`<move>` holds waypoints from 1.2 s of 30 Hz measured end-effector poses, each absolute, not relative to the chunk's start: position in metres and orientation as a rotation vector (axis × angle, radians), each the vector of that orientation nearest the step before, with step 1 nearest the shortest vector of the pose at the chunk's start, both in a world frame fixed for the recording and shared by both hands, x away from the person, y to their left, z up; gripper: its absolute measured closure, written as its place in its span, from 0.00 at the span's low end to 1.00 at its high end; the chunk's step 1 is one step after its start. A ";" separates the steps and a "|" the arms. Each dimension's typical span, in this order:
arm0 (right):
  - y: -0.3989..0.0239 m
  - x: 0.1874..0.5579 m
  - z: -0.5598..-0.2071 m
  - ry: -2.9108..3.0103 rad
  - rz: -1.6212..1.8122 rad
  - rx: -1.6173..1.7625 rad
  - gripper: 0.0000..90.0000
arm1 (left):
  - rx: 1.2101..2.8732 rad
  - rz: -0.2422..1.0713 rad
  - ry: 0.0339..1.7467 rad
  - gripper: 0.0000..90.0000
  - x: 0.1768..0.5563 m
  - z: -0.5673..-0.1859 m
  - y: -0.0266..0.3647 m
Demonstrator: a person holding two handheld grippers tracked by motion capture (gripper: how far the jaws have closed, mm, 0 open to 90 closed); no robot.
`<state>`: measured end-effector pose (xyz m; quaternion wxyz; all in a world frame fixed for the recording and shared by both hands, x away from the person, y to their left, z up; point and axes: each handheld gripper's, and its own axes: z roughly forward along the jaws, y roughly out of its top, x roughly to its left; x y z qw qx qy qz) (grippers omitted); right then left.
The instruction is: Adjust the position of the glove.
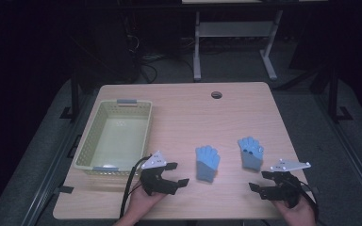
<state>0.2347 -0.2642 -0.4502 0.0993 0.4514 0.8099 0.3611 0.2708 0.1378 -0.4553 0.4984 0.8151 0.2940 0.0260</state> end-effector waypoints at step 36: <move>-0.247 0.289 -0.415 2.469 1.050 1.334 0.28 | 1.953 0.102 0.705 0.24 0.266 -0.449 0.144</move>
